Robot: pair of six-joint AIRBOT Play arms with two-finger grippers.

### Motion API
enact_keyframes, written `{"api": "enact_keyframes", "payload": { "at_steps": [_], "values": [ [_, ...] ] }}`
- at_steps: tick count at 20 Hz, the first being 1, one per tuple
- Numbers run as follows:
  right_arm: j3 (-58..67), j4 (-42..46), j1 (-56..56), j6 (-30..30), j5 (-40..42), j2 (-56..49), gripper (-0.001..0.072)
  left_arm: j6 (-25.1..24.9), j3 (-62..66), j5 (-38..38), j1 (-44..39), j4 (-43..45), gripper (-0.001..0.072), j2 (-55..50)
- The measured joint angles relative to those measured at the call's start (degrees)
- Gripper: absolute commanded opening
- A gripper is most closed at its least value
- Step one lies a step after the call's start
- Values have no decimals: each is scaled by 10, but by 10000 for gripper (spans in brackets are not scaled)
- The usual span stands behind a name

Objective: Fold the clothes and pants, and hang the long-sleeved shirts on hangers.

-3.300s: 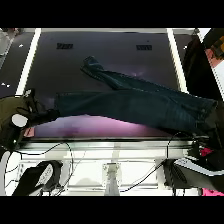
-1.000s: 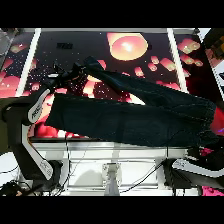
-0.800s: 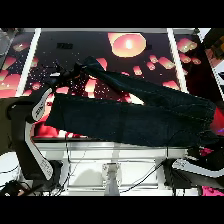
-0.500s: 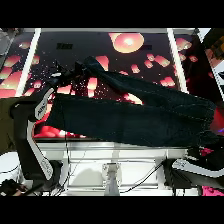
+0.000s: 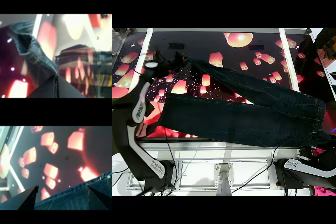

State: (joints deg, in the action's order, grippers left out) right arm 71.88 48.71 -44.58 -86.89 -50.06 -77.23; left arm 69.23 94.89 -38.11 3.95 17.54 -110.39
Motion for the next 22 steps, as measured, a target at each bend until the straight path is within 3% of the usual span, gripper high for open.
{"api": "enact_keyframes", "payload": {
  "at_steps": [5, 9, 17, 22],
  "values": [
    [0, 0, 0, 0, -27, 0, 681, 150, 0, -138, -3, 355, 4, 75],
    [0, 0, 0, 0, -66, 0, 680, 221, -10, -257, -16, 567, 4, 96],
    [1, 0, 0, 0, -149, 0, 680, 343, -96, -323, -24, 704, 4, 144],
    [1, -2, 0, 0, -187, 0, 680, 361, -221, -291, -24, 727, 5, 235]
  ]
}}
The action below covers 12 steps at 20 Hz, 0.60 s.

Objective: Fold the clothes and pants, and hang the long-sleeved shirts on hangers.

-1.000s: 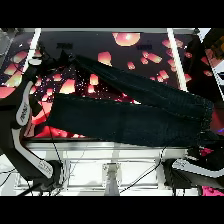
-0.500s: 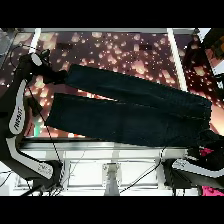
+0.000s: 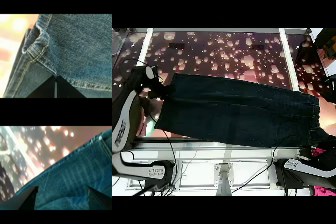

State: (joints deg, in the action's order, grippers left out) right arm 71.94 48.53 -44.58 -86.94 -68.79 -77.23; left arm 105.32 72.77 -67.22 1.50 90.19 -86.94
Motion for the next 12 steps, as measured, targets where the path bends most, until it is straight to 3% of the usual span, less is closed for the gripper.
{"api": "enact_keyframes", "payload": {
  "at_steps": [4, 5, 6, 7, 8, 9, 10, 11, 12],
  "values": [
    [0, 0, 0, 0, -16, 0, 681, 1, -85, 44, 0, 5, 7, 89],
    [0, 0, 0, 0, -17, 0, 681, -1, -96, 49, 0, 5, 56, 104],
    [0, 0, 0, 0, -17, 0, 681, -2, -104, 57, 0, 7, 203, 116],
    [0, 0, 0, 0, -16, 0, 681, -3, -111, 61, 0, 11, 443, 124],
    [0, 0, 0, 0, -15, 0, 681, -2, -115, 65, 0, 14, 516, 131],
    [0, -1, 0, 0, -11, 0, 680, -3, -118, 71, 0, 17, 515, 135],
    [0, -1, 0, 0, -9, 0, 679, -3, -120, 72, 0, 17, 448, 139],
    [0, -1, 0, 4, -6, 0, 632, -3, -122, 73, 0, 17, 251, 143],
    [0, 0, 0, 7, -5, 0, 427, -3, -123, 73, 0, 19, 19, 147]
  ]
}}
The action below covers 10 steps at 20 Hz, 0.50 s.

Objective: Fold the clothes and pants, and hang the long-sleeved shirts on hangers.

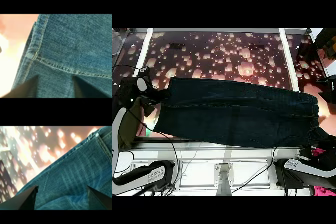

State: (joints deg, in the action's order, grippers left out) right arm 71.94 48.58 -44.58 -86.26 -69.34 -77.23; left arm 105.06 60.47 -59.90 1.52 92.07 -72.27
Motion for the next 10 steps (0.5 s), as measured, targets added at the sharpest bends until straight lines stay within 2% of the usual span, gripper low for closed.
{"api": "enact_keyframes", "payload": {
  "at_steps": [2, 7, 10],
  "values": [
    [0, 14, 0, 8, 0, 0, 23, -3, -2, 0, 0, 0, 8, 14],
    [-16, 85, -8, 70, -30, 3, 22, -98, -38, 1, 28, -18, 5, 107],
    [-86, 51, -52, 136, -49, 19, 22, -186, -128, -7, 106, -115, 5, 207]
  ]
}}
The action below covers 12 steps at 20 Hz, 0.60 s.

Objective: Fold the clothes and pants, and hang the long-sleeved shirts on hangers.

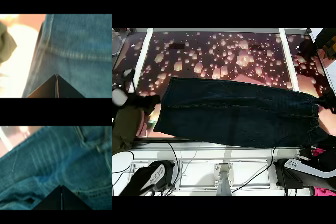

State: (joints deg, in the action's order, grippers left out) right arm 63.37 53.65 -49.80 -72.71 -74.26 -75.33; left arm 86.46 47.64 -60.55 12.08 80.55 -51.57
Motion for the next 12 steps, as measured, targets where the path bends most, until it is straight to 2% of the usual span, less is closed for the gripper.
{"api": "enact_keyframes", "payload": {
  "at_steps": [4, 6, 7, 9, 10, 11, 12],
  "values": [
    [-115, -159, -78, 110, -26, 15, 25, -130, -165, -14, 144, -205, 5, 133],
    [-145, -196, -95, 142, -26, 15, 34, -181, -254, -19, 213, -314, 6, 181],
    [-155, -205, -99, 152, -19, 15, 125, -199, -292, -19, 240, -362, 8, 195],
    [-165, -219, -101, 159, 5, 15, 590, -225, -354, -9, 285, -442, 35, 213],
    [-168, -221, -100, 157, 16, 15, 664, -235, -376, -1, 303, -467, 167, 219],
    [-171, -224, -99, 151, 25, 15, 664, -239, -390, 6, 317, -485, 354, 223],
    [-172, -226, -99, 147, 32, 15, 664, -242, -402, 10, 330, -493, 402, 226]
  ]
}}
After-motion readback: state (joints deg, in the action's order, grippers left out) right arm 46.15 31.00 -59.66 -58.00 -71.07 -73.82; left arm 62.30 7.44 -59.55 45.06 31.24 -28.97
